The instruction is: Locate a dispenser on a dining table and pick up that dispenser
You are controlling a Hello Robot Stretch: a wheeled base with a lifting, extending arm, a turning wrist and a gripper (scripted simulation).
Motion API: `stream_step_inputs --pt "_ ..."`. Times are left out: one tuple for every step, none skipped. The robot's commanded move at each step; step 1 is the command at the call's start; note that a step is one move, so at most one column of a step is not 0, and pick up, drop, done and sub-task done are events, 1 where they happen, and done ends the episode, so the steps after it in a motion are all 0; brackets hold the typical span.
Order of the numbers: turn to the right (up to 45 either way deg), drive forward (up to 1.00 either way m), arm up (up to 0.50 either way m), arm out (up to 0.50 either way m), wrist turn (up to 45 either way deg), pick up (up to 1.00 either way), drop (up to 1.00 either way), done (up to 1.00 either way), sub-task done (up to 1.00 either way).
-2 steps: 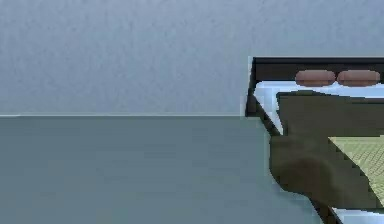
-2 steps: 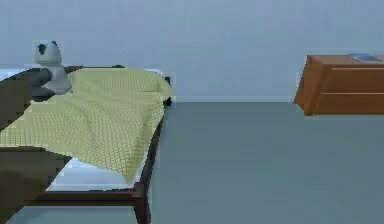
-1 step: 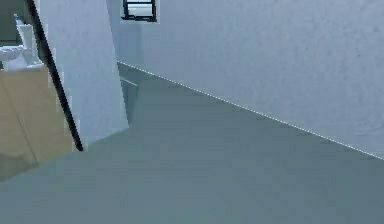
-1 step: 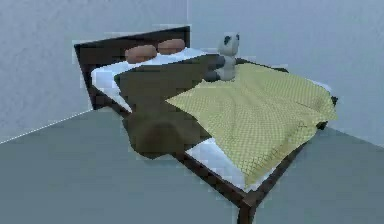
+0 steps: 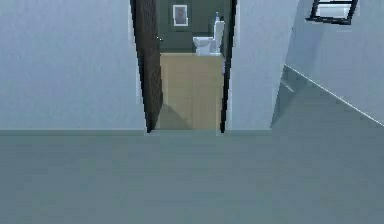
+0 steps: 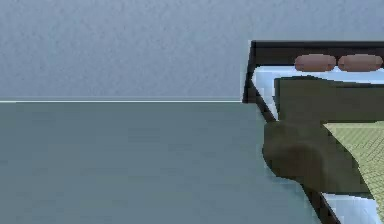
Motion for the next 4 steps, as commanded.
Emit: stream_step_inputs --pt "0.0 1.0 0.0 0.0 0.0 0.0 0.0 0.0 0.0" --pt "0.0 1.0 0.0 0.0 0.0 0.0 0.0 0.0 0.0" --pt "0.0 1.0 0.0 0.0 0.0 0.0 0.0 0.0 0.0" --pt "-9.0 0.0 0.0 0.0 0.0 0.0 0.0 0.0 0.0"
